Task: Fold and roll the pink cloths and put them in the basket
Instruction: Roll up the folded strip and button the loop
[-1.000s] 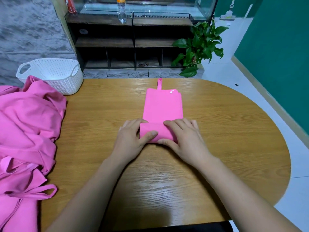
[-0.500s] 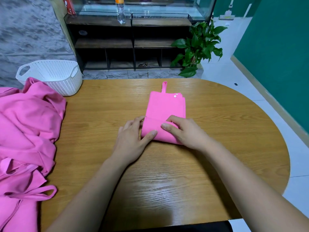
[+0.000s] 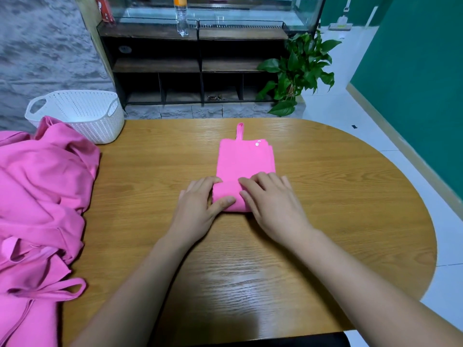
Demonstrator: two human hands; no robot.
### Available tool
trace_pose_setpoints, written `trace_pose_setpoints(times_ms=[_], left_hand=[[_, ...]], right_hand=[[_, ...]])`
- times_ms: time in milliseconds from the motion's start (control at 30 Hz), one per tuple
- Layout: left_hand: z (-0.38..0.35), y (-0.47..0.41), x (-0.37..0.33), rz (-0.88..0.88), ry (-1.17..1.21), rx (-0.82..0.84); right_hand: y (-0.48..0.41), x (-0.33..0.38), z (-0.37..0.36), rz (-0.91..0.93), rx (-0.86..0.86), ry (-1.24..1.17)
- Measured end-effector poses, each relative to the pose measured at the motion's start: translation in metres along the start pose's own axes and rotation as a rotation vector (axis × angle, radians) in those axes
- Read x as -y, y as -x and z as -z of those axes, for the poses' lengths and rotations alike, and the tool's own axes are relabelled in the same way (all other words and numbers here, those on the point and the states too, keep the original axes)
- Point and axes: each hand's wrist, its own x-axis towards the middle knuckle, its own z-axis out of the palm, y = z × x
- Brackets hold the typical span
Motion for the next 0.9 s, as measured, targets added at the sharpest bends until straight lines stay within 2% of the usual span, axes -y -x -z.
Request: trace_pose_setpoints(times_ms=[133, 333, 467, 600, 700, 800, 900], left_hand=[[-0.001, -0.001, 0.000, 0.009, 0.000, -0.008], [-0.003, 0.001, 0.001, 0.054, 0.043, -0.048], [-0.003, 0.002, 0.004, 0.022, 0.061, -0.080], [-0.003, 0.005, 0.001, -0.065, 0.033, -0.086], [-0.002, 0.005, 0.001, -0.050, 0.027, -0.053], [0.000, 0.003, 0.001, -0.031, 0.035, -0.039], [0.001, 0.003, -0.003, 0.012, 0.060, -0.038]], right_hand=[[0.007, 0.009, -0.004, -0.082, -0.003, 0.037], [-0.015, 0.013, -0.007, -0.103, -0.021, 0.114], [-0.032, 0.010, -0.001, -0.123, 0.133, 0.108], [-0.050, -0.002, 0.000, -0.216, 0.284, -0.052], [-0.060, -0.003, 0.004, -0.267, 0.373, -0.144], [-0.055, -0.003, 0.002, -0.239, 0.344, -0.129], [-0.039, 0.001, 0.000, -0.139, 0.196, -0.023]])
